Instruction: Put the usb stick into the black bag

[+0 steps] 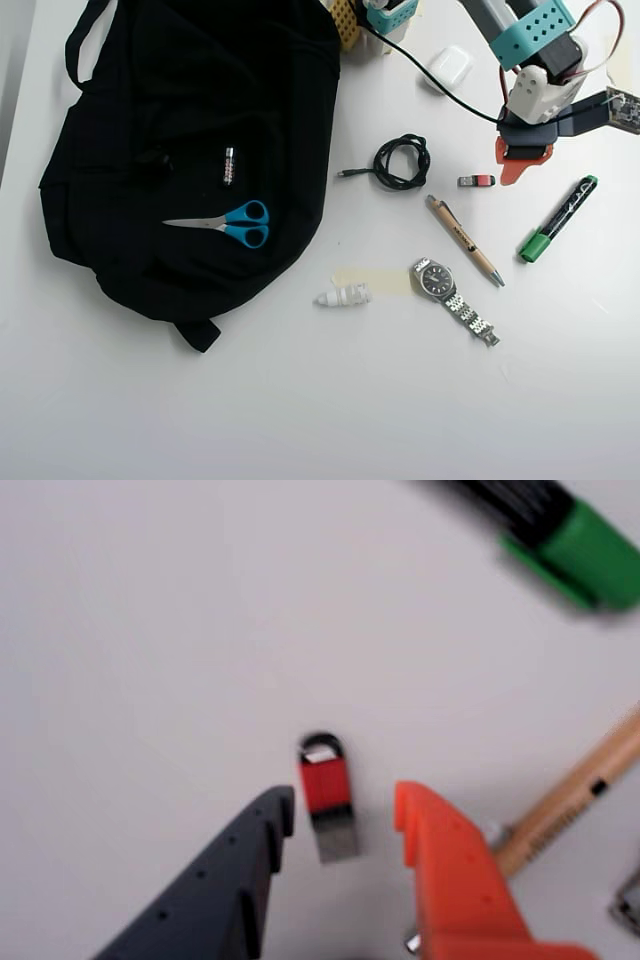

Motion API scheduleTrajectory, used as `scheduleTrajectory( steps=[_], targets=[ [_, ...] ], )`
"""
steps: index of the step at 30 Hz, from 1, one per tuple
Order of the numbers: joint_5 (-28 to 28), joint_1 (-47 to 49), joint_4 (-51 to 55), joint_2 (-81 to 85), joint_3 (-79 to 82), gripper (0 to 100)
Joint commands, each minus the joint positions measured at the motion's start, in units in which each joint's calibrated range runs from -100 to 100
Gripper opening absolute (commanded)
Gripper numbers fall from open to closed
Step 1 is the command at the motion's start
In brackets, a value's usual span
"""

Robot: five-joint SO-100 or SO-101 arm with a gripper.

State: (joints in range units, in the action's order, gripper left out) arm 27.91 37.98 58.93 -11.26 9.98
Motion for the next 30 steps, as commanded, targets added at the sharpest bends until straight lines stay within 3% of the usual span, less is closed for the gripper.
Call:
scheduleTrajectory(
  steps=[1, 30],
  targets=[
    [-0.3, 1.0, -1.0, 0.4, -1.9, 13],
    [-0.3, -1.0, -5.4, -6.8, -1.2, 20]
  ],
)
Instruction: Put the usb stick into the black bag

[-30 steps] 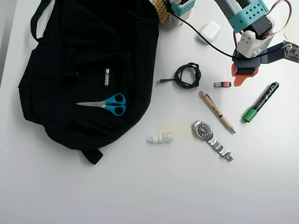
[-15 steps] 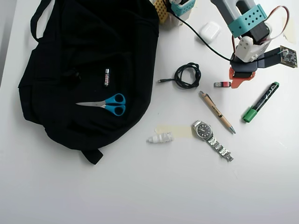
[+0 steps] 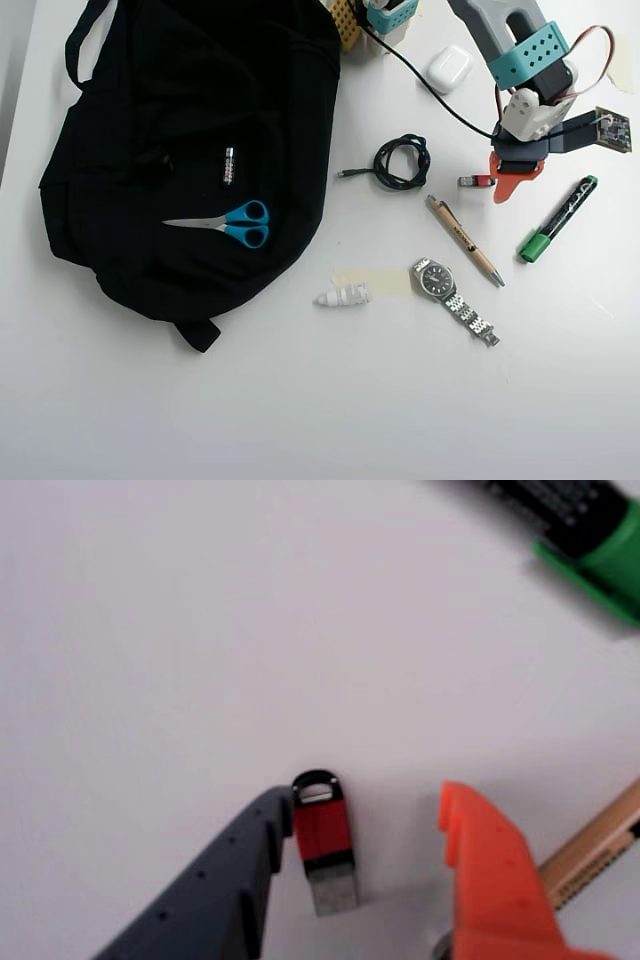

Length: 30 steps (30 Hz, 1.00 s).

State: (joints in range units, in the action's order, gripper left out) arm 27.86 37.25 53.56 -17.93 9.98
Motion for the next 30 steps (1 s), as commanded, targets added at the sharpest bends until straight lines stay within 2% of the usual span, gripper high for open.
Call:
scheduleTrajectory(
  steps=[1, 26, 30],
  targets=[
    [-0.3, -0.3, 0.1, -0.3, -1.0, 20],
    [-2.4, -0.7, 1.0, -0.3, 3.9, 19],
    [-2.5, -1.2, 1.0, -0.3, 4.1, 7]
  ],
)
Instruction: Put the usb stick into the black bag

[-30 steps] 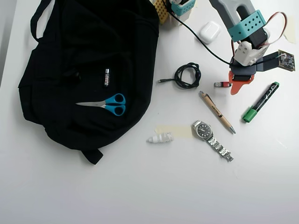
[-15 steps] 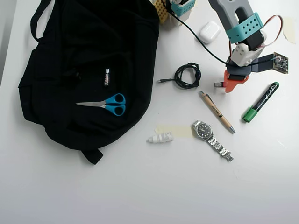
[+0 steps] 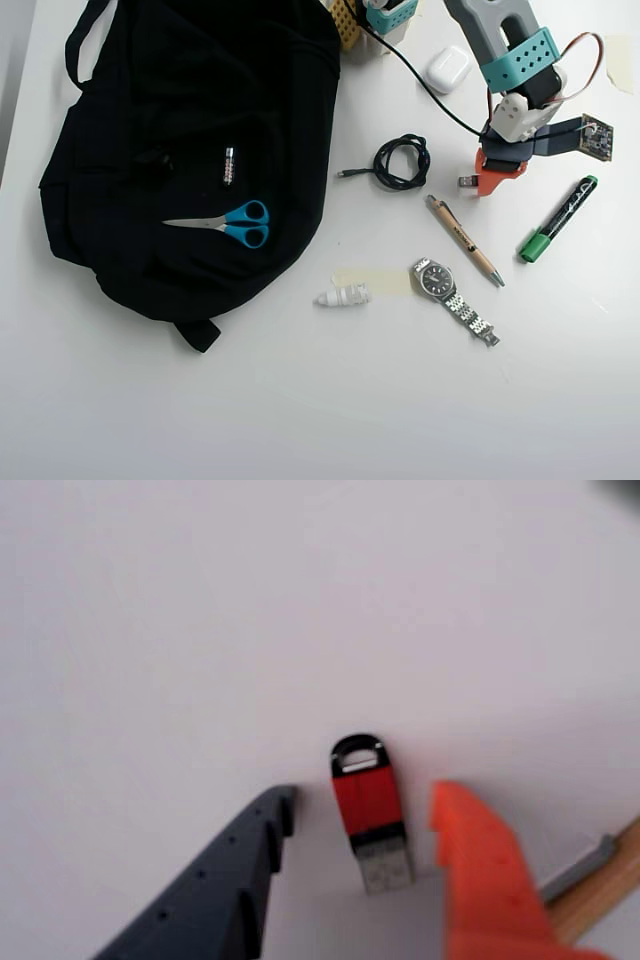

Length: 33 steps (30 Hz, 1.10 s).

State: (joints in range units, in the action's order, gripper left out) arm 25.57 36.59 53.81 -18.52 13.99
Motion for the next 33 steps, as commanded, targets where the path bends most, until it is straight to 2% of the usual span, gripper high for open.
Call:
scheduleTrajectory(
  steps=[1, 14, 18, 22, 26, 30, 33],
  targets=[
    [-0.2, -0.5, 0.6, 0.3, 0.1, 3],
    [-0.2, -0.6, 1.4, 1.8, -1.9, 2],
    [-0.1, -0.2, 10.9, 3.8, -13.2, 2],
    [-0.1, -0.2, 25.5, 3.8, -28.6, 2],
    [-4.5, -1.7, 32.6, 4.0, -39.0, 2],
    [-11.6, -4.5, 38.5, 4.0, -49.7, 2],
    [-13.8, -7.4, 40.2, 4.0, -53.0, 2]
  ],
)
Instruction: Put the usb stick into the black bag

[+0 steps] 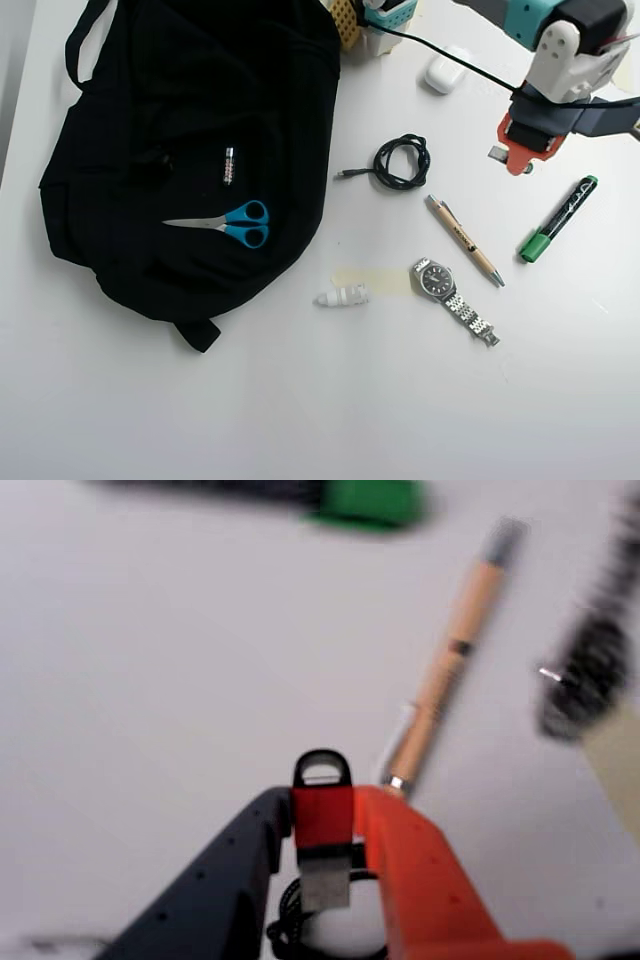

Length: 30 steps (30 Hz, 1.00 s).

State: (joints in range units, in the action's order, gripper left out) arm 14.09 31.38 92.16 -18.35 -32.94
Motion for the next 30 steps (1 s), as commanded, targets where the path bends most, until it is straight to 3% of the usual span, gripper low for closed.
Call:
scheduleTrajectory(
  steps=[1, 12, 30],
  targets=[
    [-2.9, -3.1, 2.1, 3.8, -6.3, 2],
    [-11.3, -23.6, 4.0, 3.9, -8.6, 2],
    [-11.0, -67.8, 7.0, 4.5, -6.3, 2]
  ],
)
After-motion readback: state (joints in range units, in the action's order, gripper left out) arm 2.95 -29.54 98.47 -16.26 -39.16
